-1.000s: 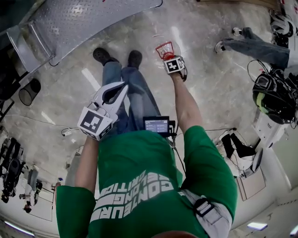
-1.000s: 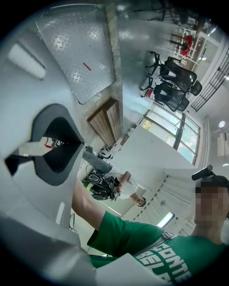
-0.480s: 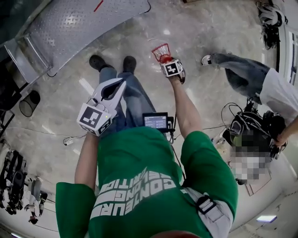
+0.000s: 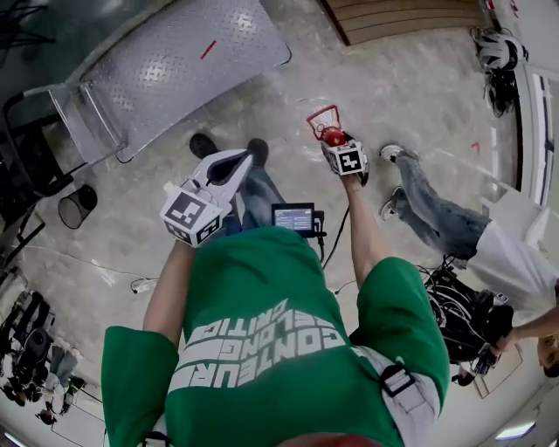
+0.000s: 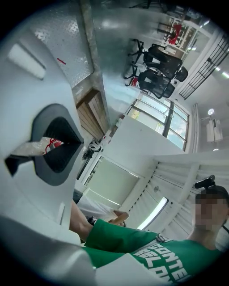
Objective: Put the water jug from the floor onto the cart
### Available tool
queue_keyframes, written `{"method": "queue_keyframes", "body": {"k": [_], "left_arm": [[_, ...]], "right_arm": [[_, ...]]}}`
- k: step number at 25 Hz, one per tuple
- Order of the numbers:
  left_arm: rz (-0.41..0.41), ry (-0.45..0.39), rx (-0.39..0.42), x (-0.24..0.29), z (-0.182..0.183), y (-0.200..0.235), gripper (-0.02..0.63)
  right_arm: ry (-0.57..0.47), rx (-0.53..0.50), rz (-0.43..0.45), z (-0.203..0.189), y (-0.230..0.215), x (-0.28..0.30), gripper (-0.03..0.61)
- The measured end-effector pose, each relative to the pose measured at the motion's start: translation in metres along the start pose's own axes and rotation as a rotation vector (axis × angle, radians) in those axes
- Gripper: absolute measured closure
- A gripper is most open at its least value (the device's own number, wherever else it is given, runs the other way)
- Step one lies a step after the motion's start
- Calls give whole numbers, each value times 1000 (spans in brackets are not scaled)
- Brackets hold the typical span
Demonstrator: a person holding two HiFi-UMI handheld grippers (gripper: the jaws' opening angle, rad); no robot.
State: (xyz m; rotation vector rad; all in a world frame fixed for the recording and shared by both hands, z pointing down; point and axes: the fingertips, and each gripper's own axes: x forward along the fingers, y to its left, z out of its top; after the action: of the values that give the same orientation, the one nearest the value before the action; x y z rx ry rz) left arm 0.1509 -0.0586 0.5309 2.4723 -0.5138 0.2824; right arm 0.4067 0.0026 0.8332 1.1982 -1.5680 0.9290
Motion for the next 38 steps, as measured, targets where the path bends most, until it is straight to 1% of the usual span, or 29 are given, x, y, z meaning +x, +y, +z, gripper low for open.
{"method": "queue_keyframes", "body": {"k": [4, 8, 11, 18, 22, 24, 32, 38], "left_arm": [[26, -37, 8, -15, 17, -1, 598], [47, -68, 23, -29, 28, -1, 598], [62, -97, 22, -40, 37, 0, 598], [116, -157, 22, -56, 66, 25, 598], [147, -188, 27, -68, 84, 42, 598], [164, -202, 26, -75, 88, 50, 598], [233, -261, 2, -110, 104, 87, 598], [276, -296, -6, -141, 112, 120, 598]], "right_arm": [[-124, 13, -14, 39, -7, -48, 281], [-249, 2, -40, 76, -11, -99, 281], [-324, 3, -57, 99, -14, -136, 281], [-478, -19, -86, 167, -24, -201, 281], [-526, -34, -93, 202, -25, -222, 282], [-540, -40, -91, 214, -23, -227, 282], [-557, -81, -69, 265, -8, -230, 282], [-554, -112, -56, 302, 13, -224, 282]]}}
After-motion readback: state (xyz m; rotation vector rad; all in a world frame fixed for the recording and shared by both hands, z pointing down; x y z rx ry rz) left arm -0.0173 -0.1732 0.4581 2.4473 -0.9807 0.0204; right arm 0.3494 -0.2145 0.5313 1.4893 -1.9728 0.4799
